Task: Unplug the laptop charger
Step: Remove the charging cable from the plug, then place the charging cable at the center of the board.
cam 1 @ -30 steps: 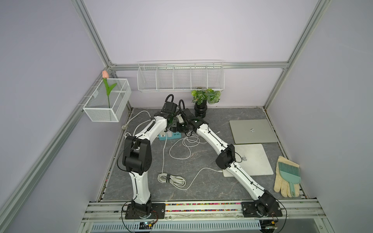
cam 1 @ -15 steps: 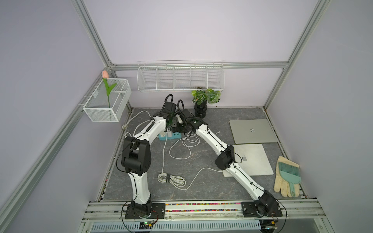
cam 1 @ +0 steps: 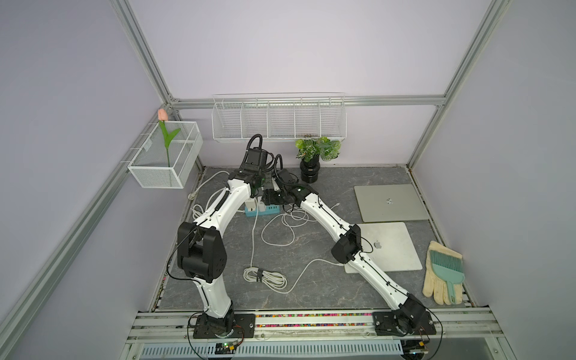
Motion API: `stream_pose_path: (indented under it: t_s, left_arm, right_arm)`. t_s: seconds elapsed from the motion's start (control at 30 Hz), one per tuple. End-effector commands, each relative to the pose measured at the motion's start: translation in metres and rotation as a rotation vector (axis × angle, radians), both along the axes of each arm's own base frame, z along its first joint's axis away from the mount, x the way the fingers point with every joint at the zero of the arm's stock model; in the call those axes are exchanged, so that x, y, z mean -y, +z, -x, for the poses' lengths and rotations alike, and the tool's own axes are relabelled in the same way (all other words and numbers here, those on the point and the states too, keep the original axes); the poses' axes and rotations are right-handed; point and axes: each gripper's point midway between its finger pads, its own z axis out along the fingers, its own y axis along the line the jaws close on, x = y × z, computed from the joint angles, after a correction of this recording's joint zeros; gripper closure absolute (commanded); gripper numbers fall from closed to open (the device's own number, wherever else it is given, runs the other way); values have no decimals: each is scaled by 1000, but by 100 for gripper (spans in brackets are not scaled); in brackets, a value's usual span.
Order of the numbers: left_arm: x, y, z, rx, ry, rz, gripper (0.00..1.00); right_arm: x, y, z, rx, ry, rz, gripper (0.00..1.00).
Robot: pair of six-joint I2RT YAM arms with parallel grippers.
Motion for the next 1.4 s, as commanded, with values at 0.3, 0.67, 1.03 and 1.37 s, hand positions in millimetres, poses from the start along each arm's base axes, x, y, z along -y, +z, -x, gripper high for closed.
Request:
stream_pose_path:
  t_s: [0.3,0.67,1.03,1.37]
  left_arm:
    - [13,63,-2,163,-37,91,100]
    - [52,63,16,108,-187,225,100]
    - [64,37,25,49,-226,245,100]
    - [79,25,27,8,-254,219,100]
  right_arm:
    - [83,67,3,202,81,386,25]
    - [126,123,24,301,205,566,22]
    - [198,139,16,316,426,699,19]
    - [256,137,78,431,553,971,3]
